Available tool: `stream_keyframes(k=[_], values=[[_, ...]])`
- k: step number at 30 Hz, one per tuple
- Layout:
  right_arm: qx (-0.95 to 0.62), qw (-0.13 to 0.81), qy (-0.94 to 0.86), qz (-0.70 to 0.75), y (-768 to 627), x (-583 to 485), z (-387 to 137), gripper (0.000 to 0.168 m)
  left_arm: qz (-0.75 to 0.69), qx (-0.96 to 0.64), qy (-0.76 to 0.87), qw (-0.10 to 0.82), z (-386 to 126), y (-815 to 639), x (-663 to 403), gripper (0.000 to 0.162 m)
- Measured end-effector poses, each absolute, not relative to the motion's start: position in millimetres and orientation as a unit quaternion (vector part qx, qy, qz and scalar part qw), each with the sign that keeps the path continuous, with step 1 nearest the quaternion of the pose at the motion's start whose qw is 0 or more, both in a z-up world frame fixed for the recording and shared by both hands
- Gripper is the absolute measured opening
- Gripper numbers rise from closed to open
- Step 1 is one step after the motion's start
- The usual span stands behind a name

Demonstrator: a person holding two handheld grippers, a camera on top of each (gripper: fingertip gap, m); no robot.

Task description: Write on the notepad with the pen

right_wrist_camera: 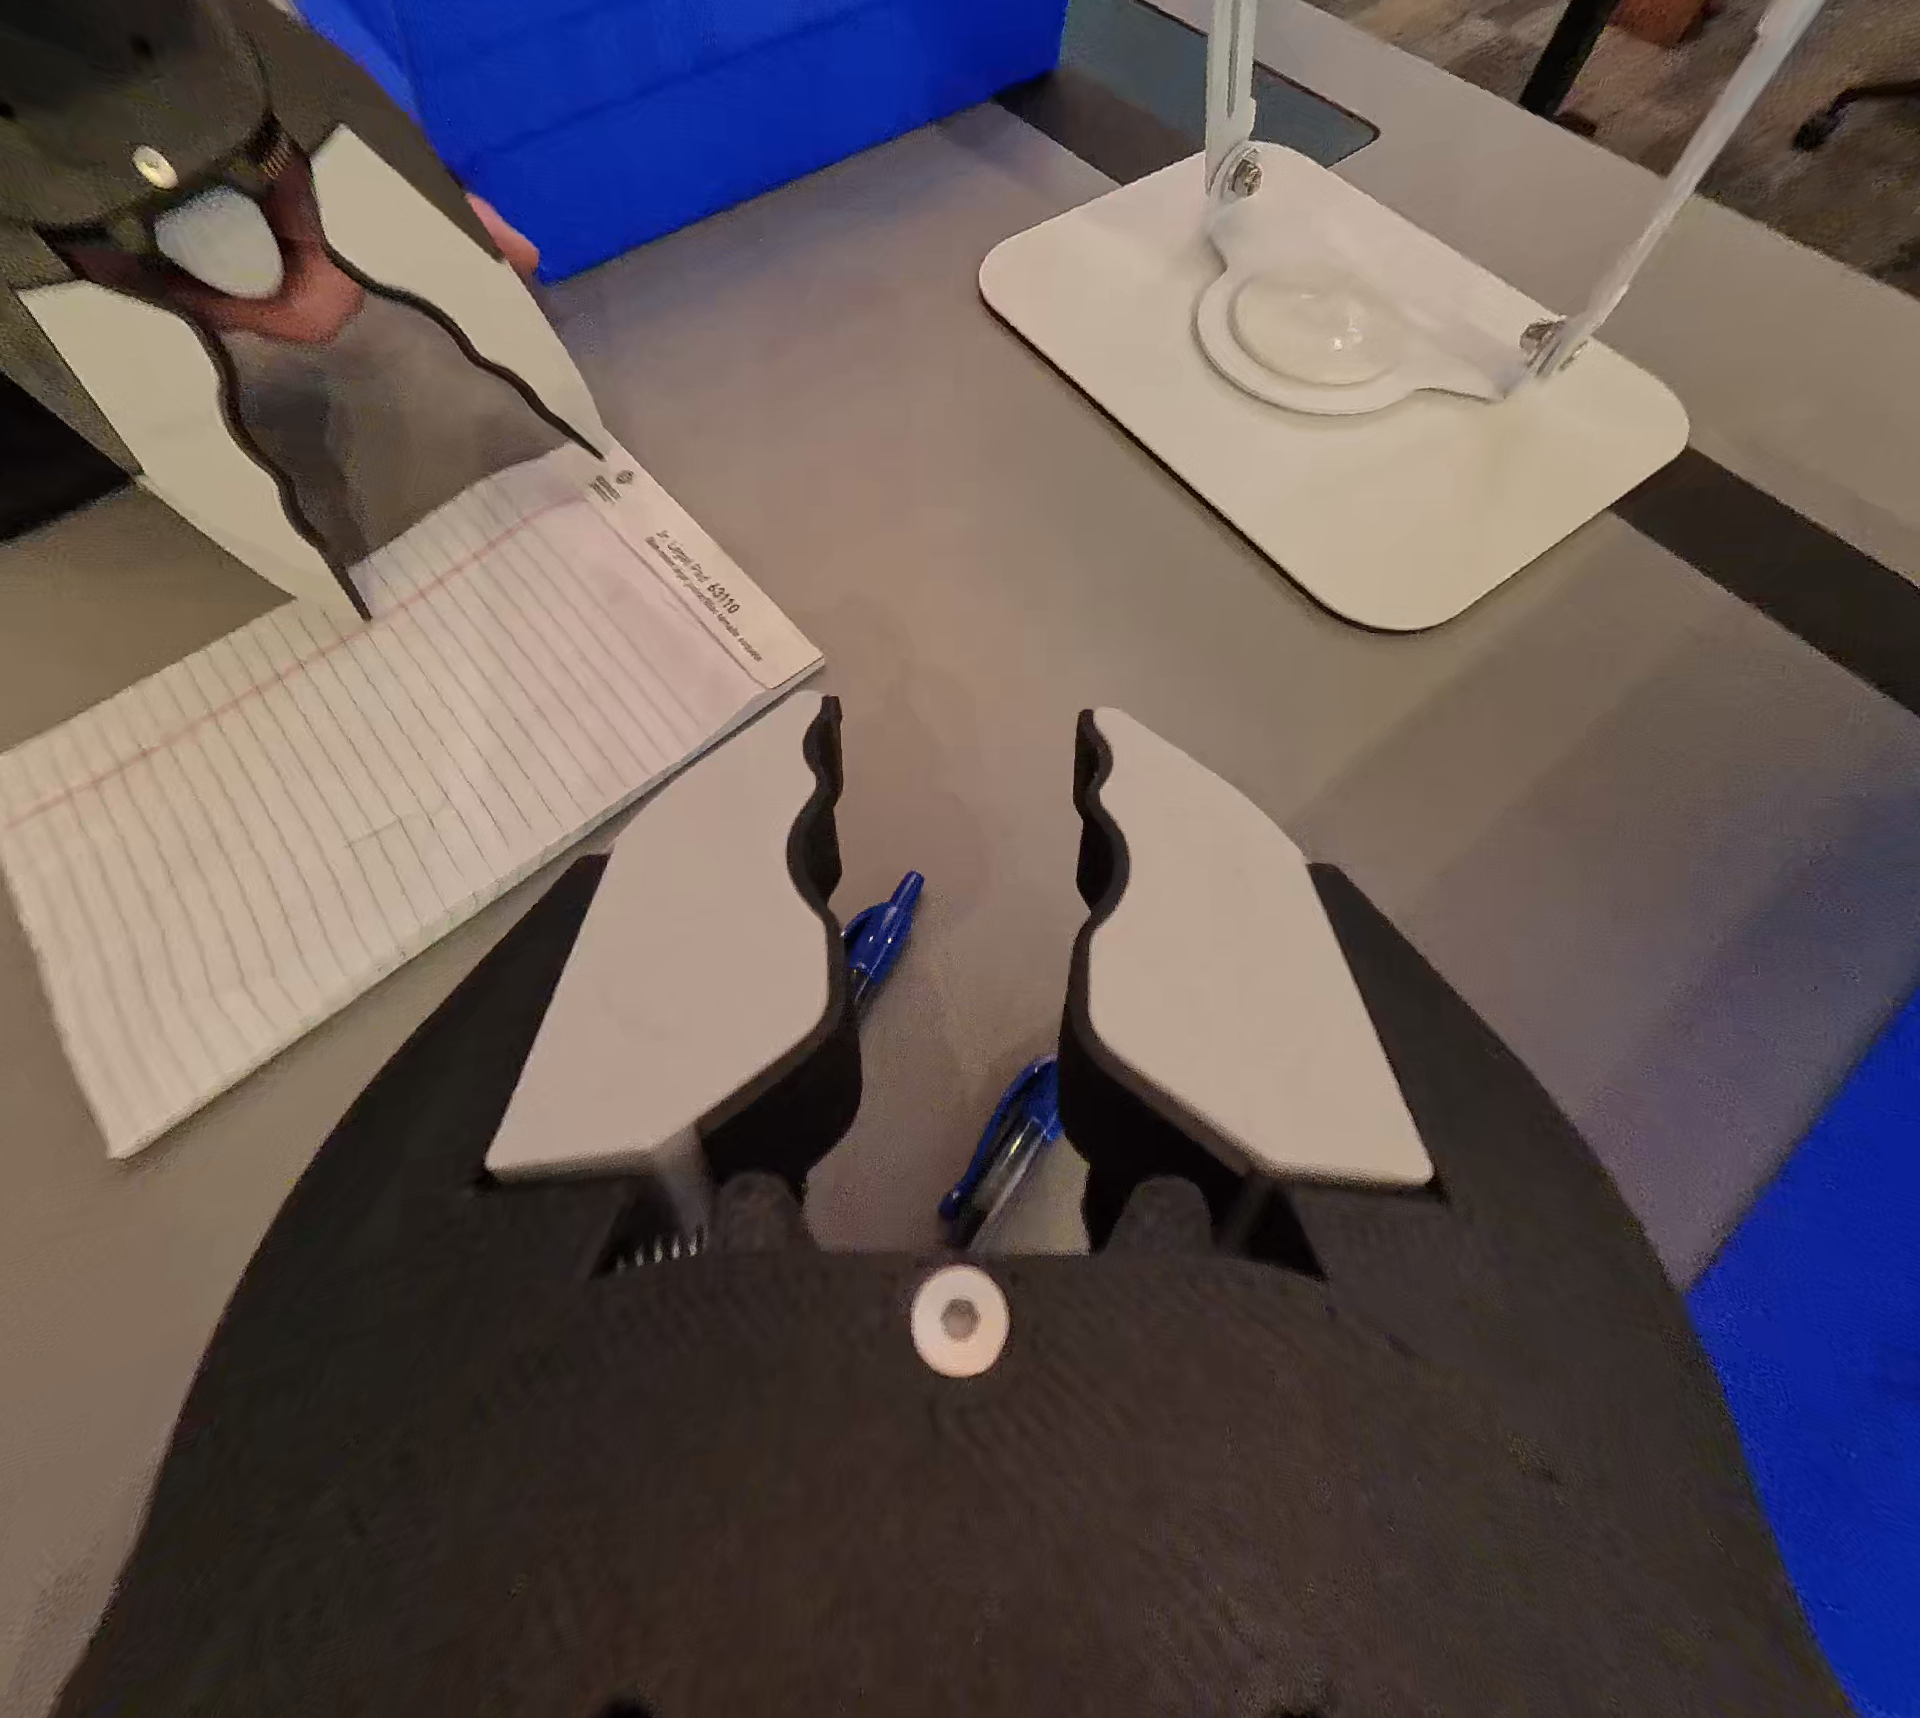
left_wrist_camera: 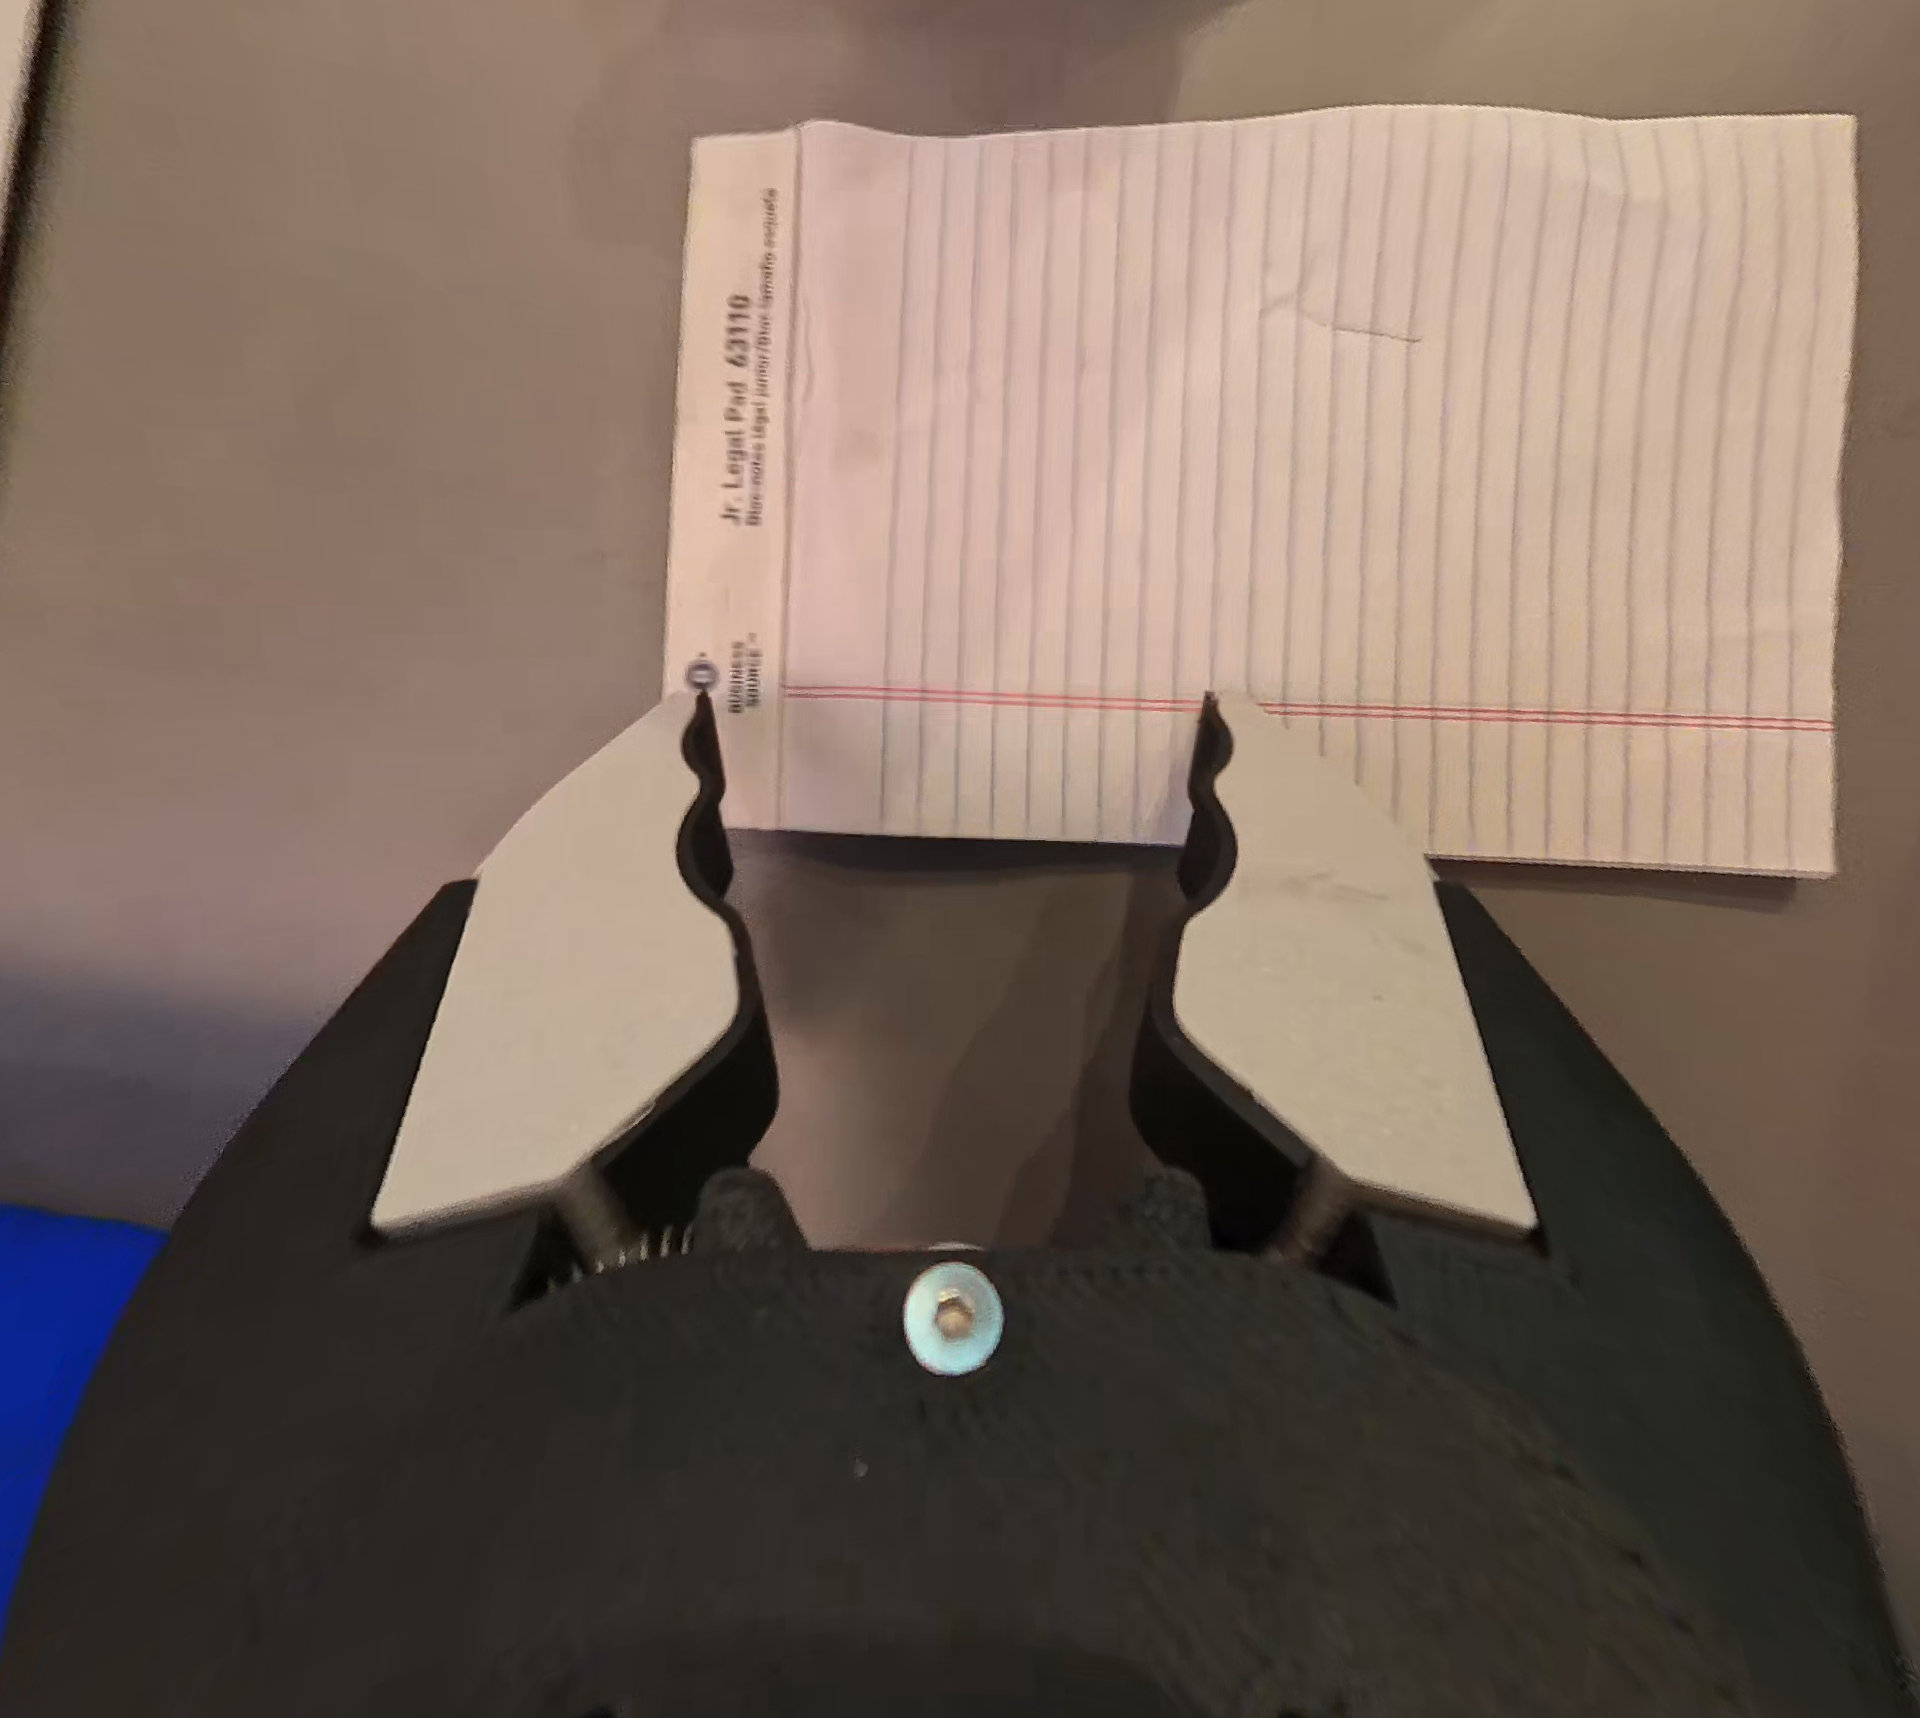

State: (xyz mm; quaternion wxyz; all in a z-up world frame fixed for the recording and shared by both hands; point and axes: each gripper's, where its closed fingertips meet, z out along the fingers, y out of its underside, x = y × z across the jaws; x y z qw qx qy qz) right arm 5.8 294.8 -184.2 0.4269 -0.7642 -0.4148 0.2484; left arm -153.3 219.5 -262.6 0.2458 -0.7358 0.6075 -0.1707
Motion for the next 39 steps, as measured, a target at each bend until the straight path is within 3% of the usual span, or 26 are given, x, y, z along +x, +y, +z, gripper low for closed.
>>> stream_keyframes(k=[1, 4, 12, 16, 23, 28, 31, 36, 39], values=[[-0.767, 0.423, -0.408, 0.258, 295.2, 9.8, -183.5, 0.043, -0.179, -0.739, 0.605, 0.235, -264.3, 216.8, -153.2, 0.083], [-0.779, 0.378, -0.423, 0.269, 287.4, 17.0, -193.4, 0.037, -0.166, -0.739, 0.610, 0.232, -264.2, 215.9, -152.8, 0.087], [-0.830, 0.198, -0.477, 0.210, 232.3, 42.0, -235.2, 0.045, -0.150, -0.771, 0.580, 0.215, -265.7, 210.2, -144.5, 0.089], [-0.843, 0.145, -0.494, 0.154, 204.9, 53.3, -256.3, 0.036, -0.135, -0.812, 0.520, 0.229, -265.6, 203.7, -140.9, 0.086], [-0.840, 0.136, -0.518, 0.088, 197.2, 48.5, -265.5, 0.019, -0.110, -0.865, 0.409, 0.268, -264.7, 188.3, -131.7, 0.085], [-0.832, 0.147, -0.522, 0.116, 197.7, 44.3, -264.1, 0.012, -0.161, -0.860, 0.382, 0.296, -259.6, 171.9, -121.5, 0.102], [-0.820, 0.198, -0.513, 0.161, 205.8, 34.3, -248.9, 0.011, -0.189, -0.836, 0.383, 0.343, -233.9, 179.5, -120.6, 0.101], [-0.756, 0.289, -0.488, 0.327, 210.3, -14.6, -192.0, 0.011, -0.288, -0.736, 0.372, 0.487, -147.2, 209.4, -106.3, 0.080], [-0.722, 0.323, -0.466, 0.397, 217.3, -38.7, -166.8, 0.011, -0.337, -0.696, 0.353, 0.526, -119.1, 228.5, -103.6, 0.078]])
